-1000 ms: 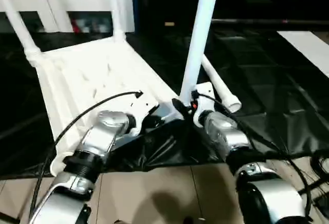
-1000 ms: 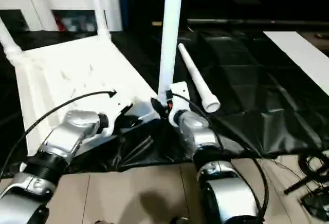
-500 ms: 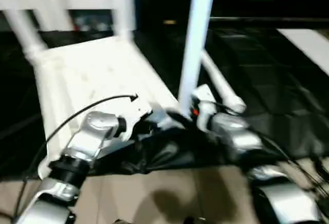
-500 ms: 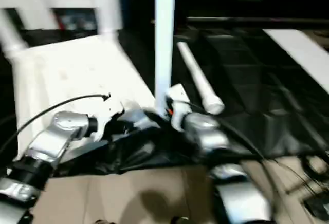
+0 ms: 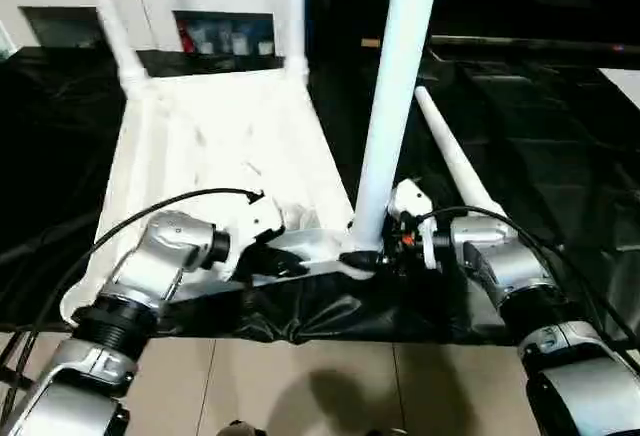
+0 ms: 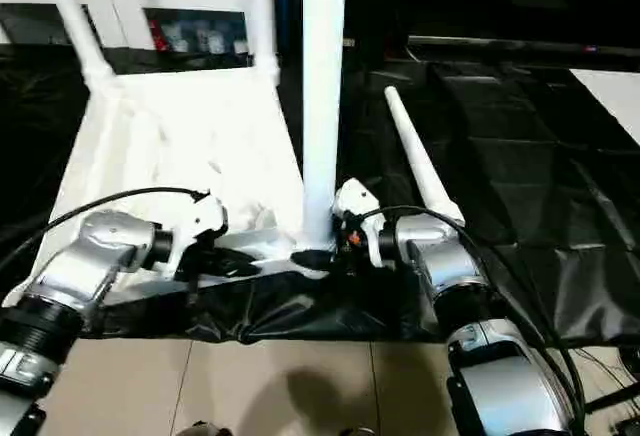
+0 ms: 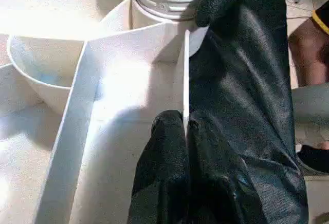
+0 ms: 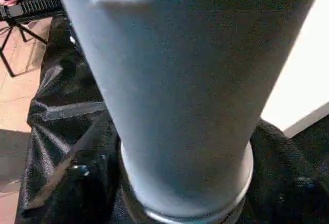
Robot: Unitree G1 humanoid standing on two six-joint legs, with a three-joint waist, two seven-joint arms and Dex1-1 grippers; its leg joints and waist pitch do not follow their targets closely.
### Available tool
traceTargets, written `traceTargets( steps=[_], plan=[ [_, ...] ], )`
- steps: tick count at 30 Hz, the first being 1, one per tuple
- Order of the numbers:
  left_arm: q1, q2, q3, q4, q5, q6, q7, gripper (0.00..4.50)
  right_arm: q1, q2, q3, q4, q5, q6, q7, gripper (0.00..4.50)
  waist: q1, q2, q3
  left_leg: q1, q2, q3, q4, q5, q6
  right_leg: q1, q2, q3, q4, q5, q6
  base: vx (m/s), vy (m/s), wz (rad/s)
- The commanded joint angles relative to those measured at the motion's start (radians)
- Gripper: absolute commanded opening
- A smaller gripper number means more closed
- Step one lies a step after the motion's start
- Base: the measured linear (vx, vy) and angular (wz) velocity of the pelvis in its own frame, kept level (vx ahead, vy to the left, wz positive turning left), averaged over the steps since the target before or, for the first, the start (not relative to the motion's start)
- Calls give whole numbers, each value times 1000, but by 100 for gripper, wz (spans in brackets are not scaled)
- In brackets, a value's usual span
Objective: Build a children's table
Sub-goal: Rotate leg to tighten
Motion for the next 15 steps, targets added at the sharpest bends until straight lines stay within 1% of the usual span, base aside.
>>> traceTargets(
  steps=[1, 3, 4, 5, 6, 7, 8, 9, 10, 11, 12, 13, 15],
  plan=[
    [-45, -26, -5, -15, -24, -26, 10, 0, 19, 32, 62, -29, -6, 6, 51, 283, -3, -6, -82, 25, 33, -15, -72, -313, 13, 39, -55, 50, -72, -390, -209, 0, 0, 0],
    [-44, -30, 0, -10, -23, -30, 28, 0, 25, 42, 65, -29, -4, 12, 34, 280, -1, -6, -81, 27, 34, -16, -73, -320, 10, 38, -56, 51, -74, -407, -200, 0, 0, 0],
    [-41, -39, 4, -12, -16, -28, 56, 0, 30, 59, 55, -27, -1, 22, -5, 278, -3, -6, -81, 24, 33, -17, -74, -318, 8, 40, -55, 50, -73, -404, -201, 0, 0, 0],
    [-39, -57, 13, -15, -8, -19, 102, 0, 30, 88, 32, -11, -4, 29, -94, 278, -3, -4, -81, 25, 33, -17, -75, -319, 5, 39, -56, 51, -73, -405, -200, 0, 0, 0],
    [-40, -70, 20, -17, -3, -8, 134, 0, 27, 109, 16, 6, -10, 28, -167, 277, -8, -5, -79, 26, 32, -19, -76, -330, -4, 37, -57, 51, -76, -423, -195, 0, 0, 0],
    [-40, -74, 23, -16, 0, -6, 148, 0, 26, 117, 10, 14, -12, 27, -194, 277, -11, -5, -77, 26, 31, -20, -76, -341, -10, 36, -58, 50, -78, -441, -190, 0, 0, 0],
    [-42, -83, 27, -15, 6, -3, 174, 0, 23, 131, -1, 28, -16, 24, -243, 277, -17, -6, -76, 23, 29, -24, -77, -356, -18, 39, -60, 47, -83, -488, -171, 0, 0, 0],
    [-45, -97, 33, -11, 15, -2, 212, 0, 19, 151, -16, 50, -22, 19, -310, 276, -21, 0, -75, 28, 27, -27, -76, -378, -25, 35, -60, 44, -90, -533, -153, 0, 0, 0],
    [-47, -113, 39, -16, 20, 17, 247, 0, 12, 172, -32, 74, -24, 19, -382, 276, -24, -1, -74, 29, 26, -27, -75, -389, -28, 34, -59, 43, -94, -549, -145, 0, 0, 0],
    [-48, -131, 44, -23, 27, 37, 290, 0, 4, 198, -54, 98, -19, 25, -458, 275, -32, -1, -74, 31, 25, -30, -75, -410, -34, 32, -59, 40, -97, -574, -136, 0, 0, 0],
    [-49, -147, 49, -29, 34, 55, 327, 0, -3, 220, -72, 117, -14, 31, -520, 275, -43, -4, -73, 28, 24, -32, -75, -419, -37, 33, -58, 37, -99, -592, -127, 0, 0, 0],
    [-49, -167, 56, -37, 38, 76, 366, 0, -12, 245, -88, 137, -9, 37, -582, 275, -51, -4, -72, 25, 22, -36, -75, -431, -40, 35, -59, 31, -103, -622, -113, 0, 0, 0],
    [-47, -193, 63, -50, 43, 102, 414, 0, -21, 276, -100, 159, -5, 36, -647, 275, -57, -3, -71, 29, 21, -38, -73, -450, -38, 33, -59, 26, -110, -649, -98, 0, 0, 0]
  ],
)
